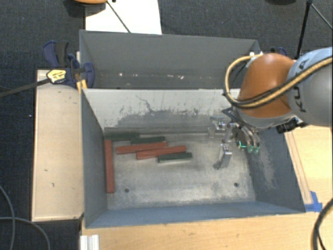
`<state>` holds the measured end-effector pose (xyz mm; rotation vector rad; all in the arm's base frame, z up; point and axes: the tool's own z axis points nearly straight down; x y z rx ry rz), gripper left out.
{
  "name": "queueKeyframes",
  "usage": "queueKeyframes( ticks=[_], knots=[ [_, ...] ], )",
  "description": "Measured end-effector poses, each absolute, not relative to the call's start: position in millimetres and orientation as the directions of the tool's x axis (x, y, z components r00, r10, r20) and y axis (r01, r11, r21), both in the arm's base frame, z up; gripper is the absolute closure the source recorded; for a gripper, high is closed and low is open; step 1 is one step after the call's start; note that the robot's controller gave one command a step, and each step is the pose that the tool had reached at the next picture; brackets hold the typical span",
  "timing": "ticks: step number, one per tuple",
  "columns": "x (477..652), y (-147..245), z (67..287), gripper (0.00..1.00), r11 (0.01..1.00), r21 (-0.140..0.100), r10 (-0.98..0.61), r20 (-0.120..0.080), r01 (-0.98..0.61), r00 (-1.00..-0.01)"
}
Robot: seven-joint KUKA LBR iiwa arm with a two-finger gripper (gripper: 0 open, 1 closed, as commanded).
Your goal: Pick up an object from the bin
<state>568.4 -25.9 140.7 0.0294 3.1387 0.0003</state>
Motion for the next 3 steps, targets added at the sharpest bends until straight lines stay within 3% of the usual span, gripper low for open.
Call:
queueKeyframes(
  ticks=[1,2,3],
  knots=[
    [563.9,60.3,76.9,1.00,0.993,0.001,-0.115,-0.002,-0.115,-0.993],
    [563.8,60.1,76.7,0.00,0.993,0.001,-0.116,-0.002,-0.116,-0.993],
    [563.8,60.0,76.7,0.00,0.993,0.001,-0.116,-0.002,-0.116,-0.993]
  ],
)
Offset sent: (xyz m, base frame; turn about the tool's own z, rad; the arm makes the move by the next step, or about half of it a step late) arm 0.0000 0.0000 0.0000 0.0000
